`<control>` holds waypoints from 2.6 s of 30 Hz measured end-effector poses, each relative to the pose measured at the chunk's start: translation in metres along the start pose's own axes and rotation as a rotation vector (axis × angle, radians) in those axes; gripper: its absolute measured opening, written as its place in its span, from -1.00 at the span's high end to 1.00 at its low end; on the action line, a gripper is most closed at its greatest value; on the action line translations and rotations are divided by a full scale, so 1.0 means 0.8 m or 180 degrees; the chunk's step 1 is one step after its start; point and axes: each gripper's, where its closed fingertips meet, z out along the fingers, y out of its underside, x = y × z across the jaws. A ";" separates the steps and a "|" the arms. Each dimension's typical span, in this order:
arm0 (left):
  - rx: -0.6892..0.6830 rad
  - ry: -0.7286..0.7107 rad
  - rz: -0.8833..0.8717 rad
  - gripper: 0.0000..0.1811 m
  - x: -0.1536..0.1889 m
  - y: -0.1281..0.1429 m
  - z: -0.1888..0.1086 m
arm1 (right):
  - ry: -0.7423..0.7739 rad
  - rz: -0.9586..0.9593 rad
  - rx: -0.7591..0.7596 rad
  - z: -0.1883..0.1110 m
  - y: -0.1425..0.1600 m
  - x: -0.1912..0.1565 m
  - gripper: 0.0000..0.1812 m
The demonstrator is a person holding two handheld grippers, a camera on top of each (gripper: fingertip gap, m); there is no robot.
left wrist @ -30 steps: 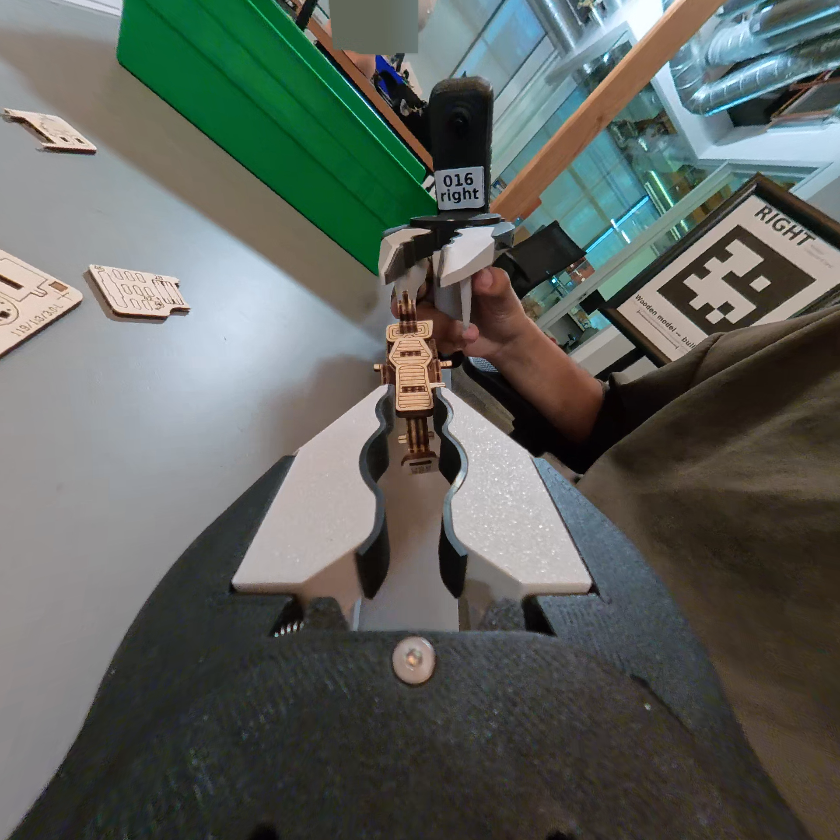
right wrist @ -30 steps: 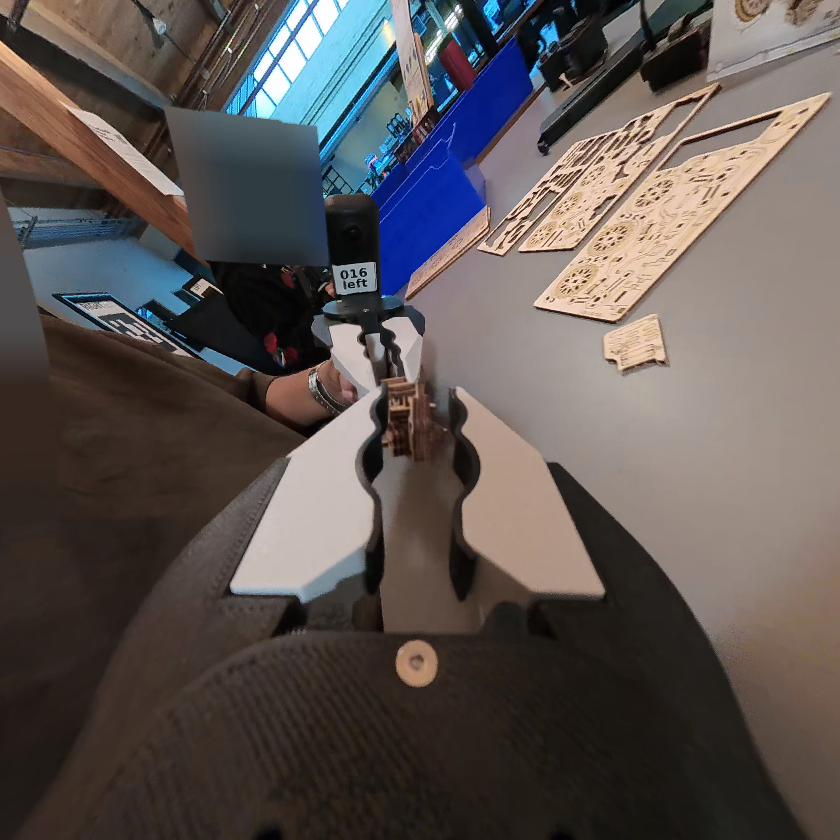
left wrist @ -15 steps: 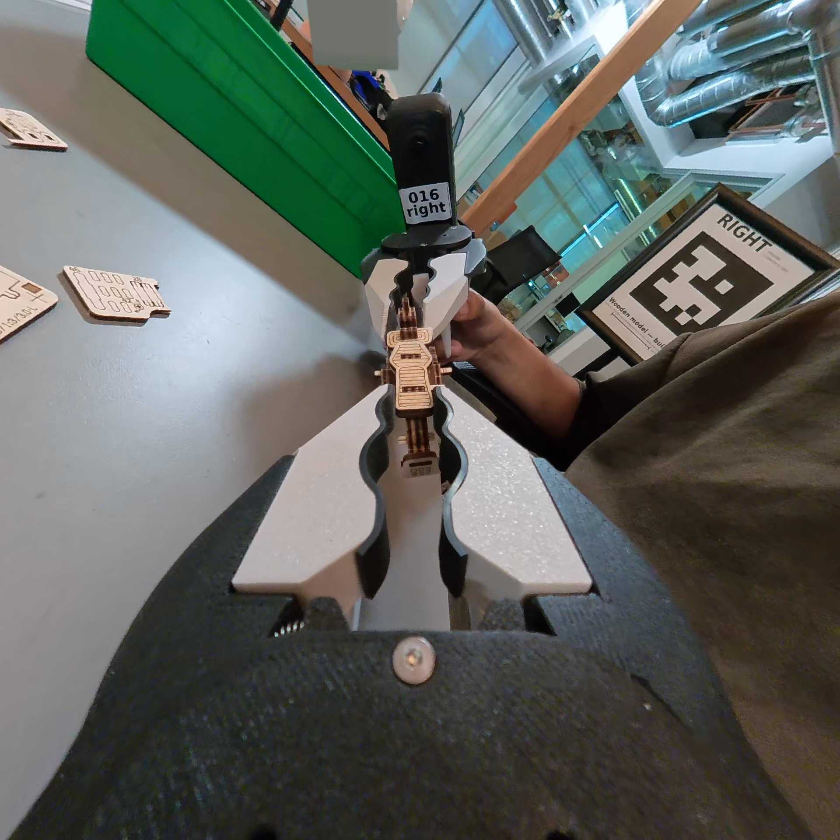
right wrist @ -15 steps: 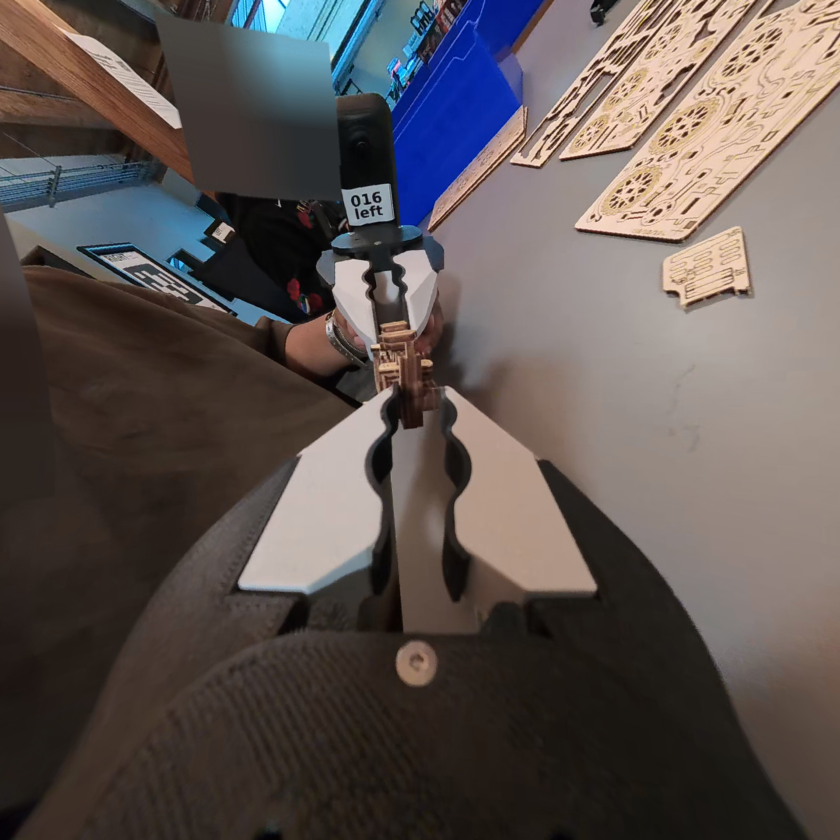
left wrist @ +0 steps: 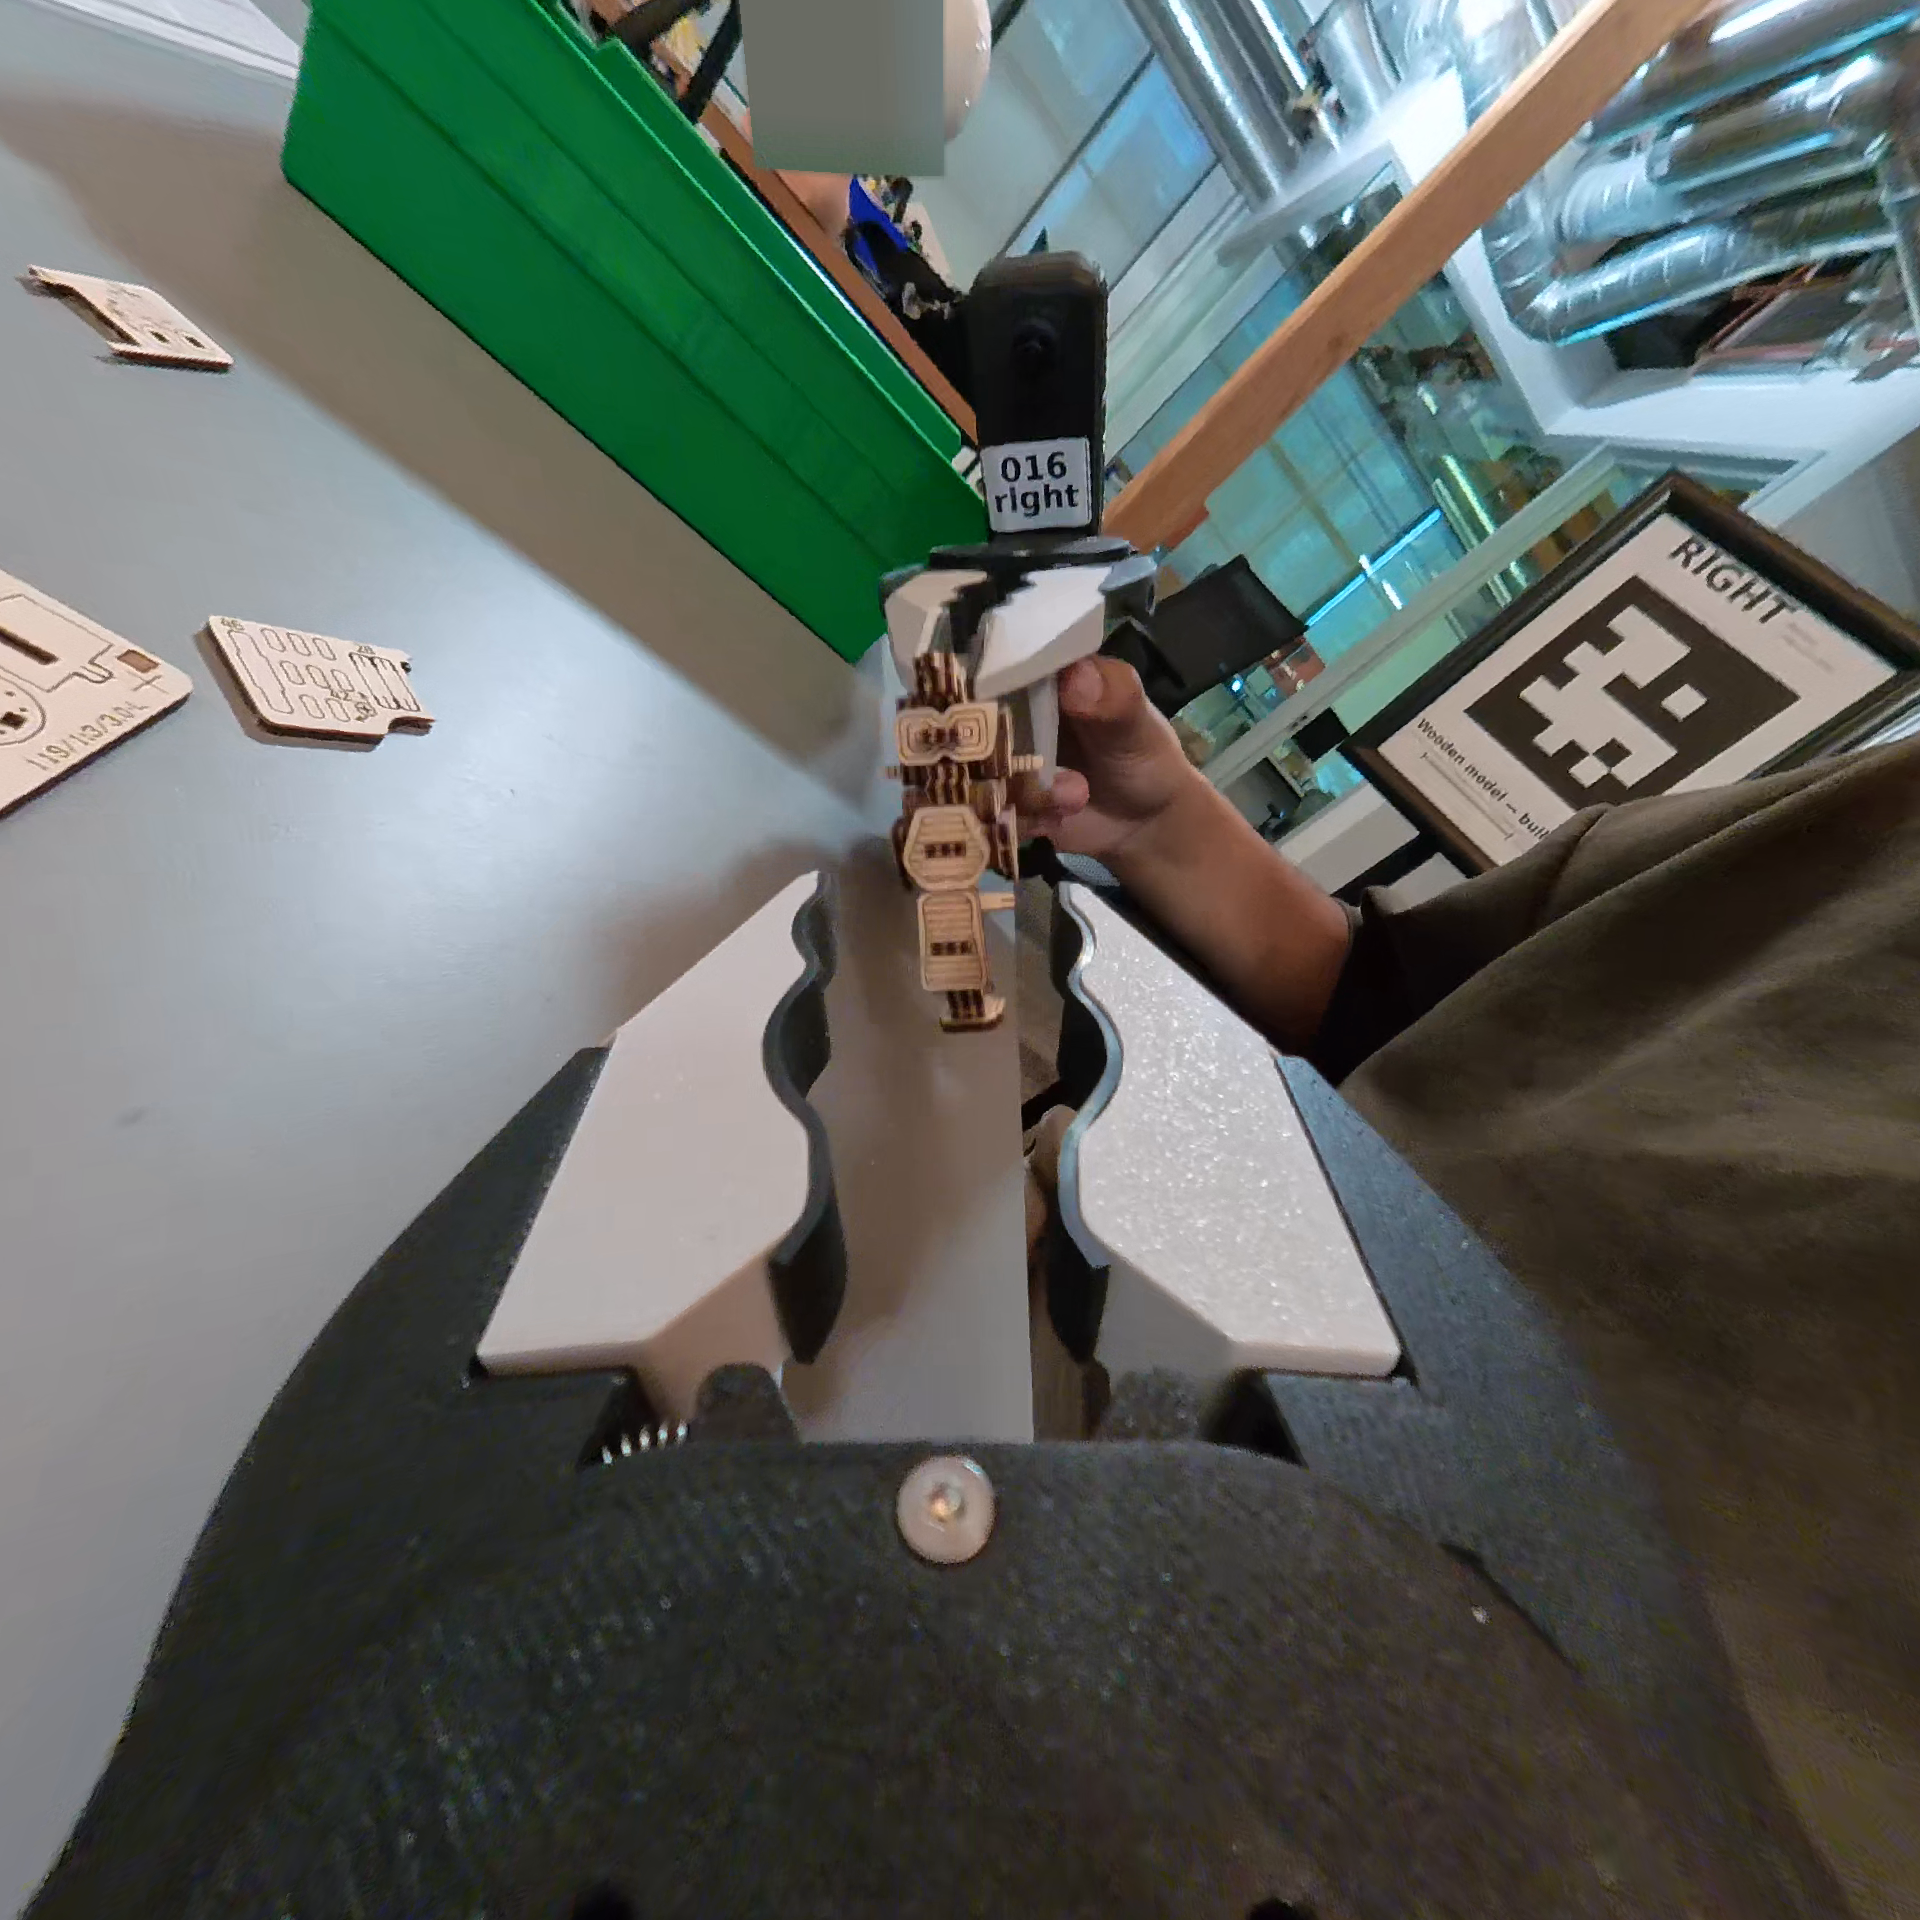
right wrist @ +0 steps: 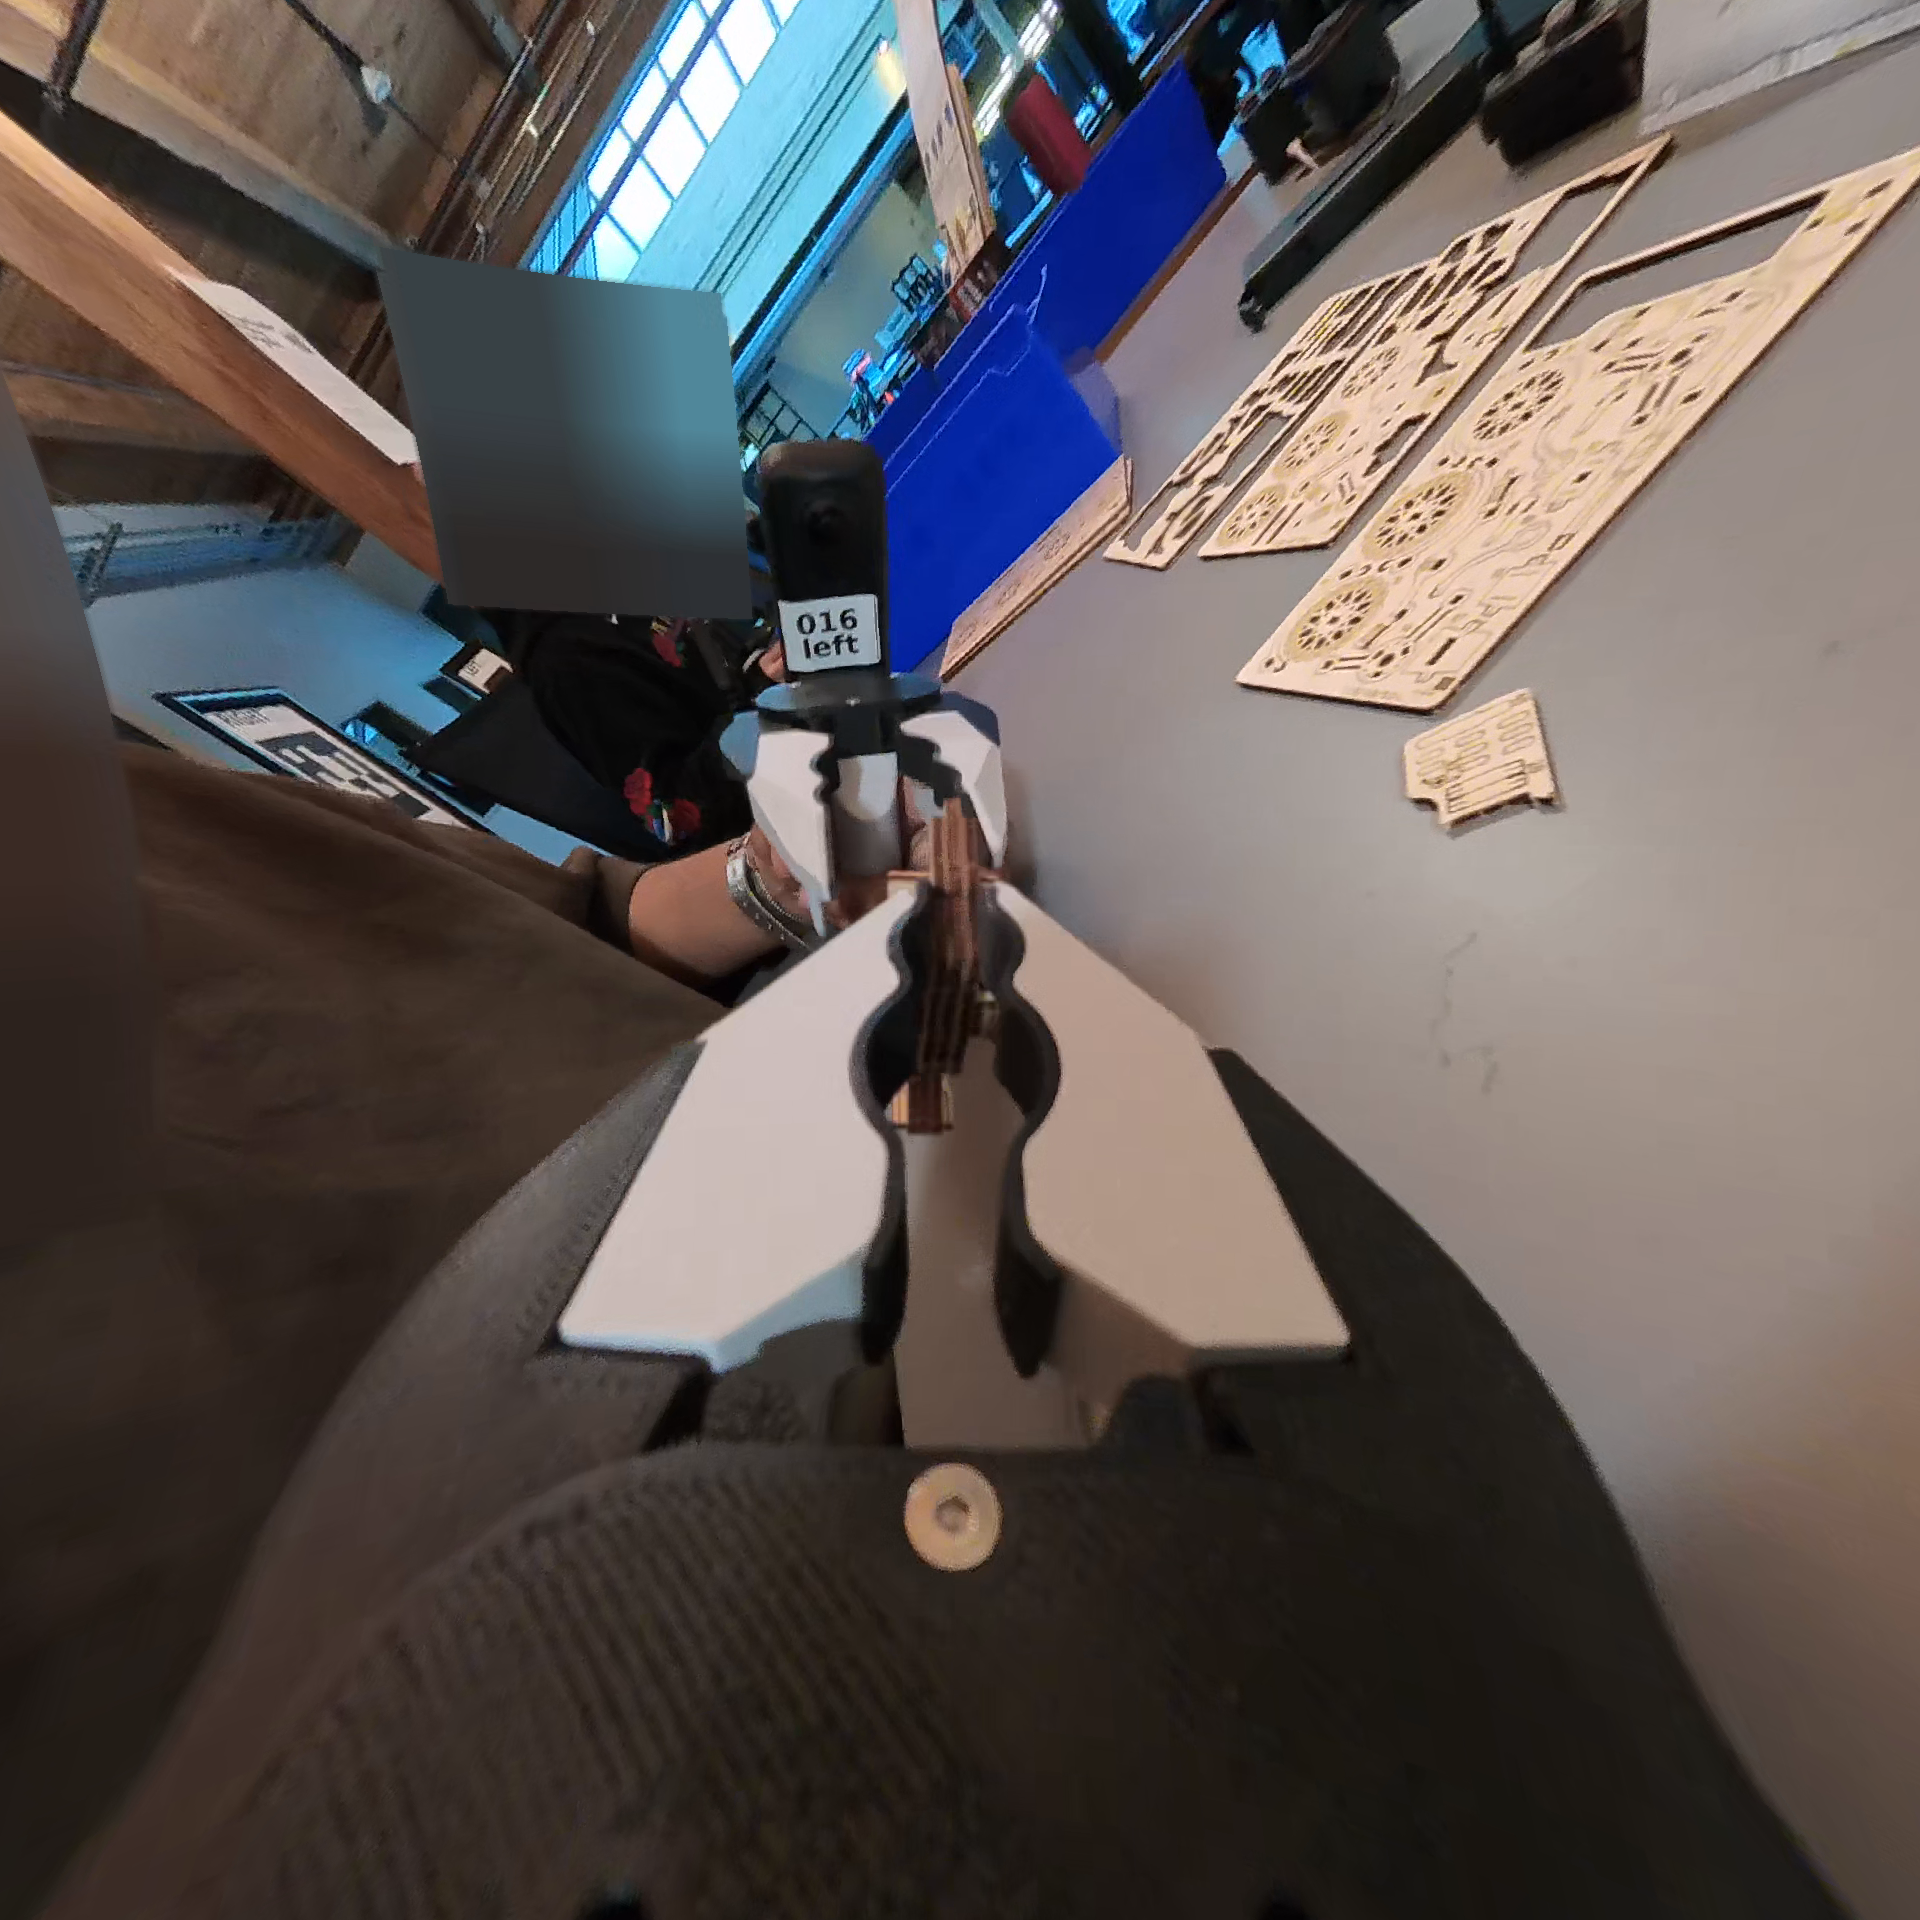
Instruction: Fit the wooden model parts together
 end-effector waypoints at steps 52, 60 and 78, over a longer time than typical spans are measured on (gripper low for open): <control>-0.0322 0.0528 0.0638 0.86 0.054 0.029 0.012 | -0.0541 -0.1051 -0.0125 0.016 0.012 -0.071 0.81; -0.0318 0.0485 0.0596 0.86 0.050 0.027 0.012 | -0.0515 -0.0959 -0.0100 0.016 0.010 -0.068 0.93; -0.0327 0.0469 0.0617 0.64 0.052 0.030 0.013 | -0.0395 -0.0955 -0.0095 0.020 0.009 -0.063 0.93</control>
